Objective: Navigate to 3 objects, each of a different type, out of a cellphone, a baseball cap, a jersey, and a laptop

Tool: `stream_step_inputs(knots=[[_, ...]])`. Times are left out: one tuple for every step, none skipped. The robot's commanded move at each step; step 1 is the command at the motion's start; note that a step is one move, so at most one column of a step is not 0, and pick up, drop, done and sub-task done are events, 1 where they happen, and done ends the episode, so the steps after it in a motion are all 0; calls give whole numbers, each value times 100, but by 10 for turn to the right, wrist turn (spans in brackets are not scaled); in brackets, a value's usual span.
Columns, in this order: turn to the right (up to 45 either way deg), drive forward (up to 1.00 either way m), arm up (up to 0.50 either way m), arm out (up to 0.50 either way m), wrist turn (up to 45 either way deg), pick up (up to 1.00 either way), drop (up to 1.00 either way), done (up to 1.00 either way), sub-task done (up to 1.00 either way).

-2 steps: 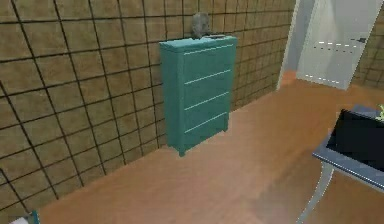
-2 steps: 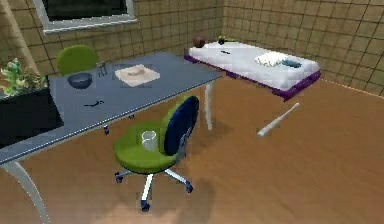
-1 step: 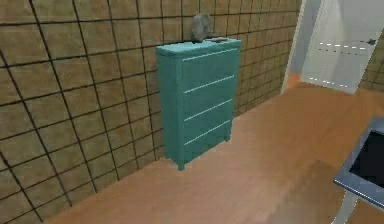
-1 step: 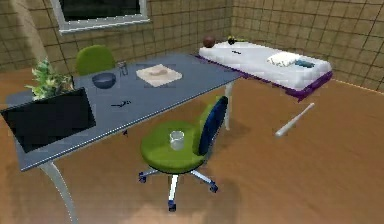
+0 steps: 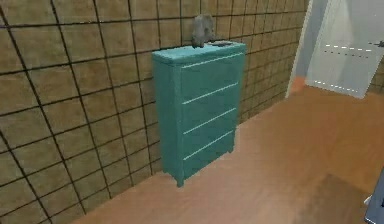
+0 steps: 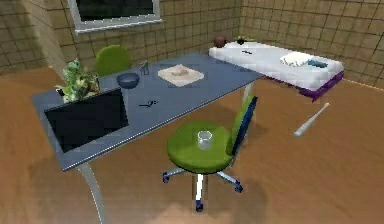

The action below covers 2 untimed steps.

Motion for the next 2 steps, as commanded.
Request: stream_step_inputs(knots=[[450, 0, 0, 0, 0, 0, 0, 0, 0], [450, 0, 0, 0, 0, 0, 0, 0, 0]])
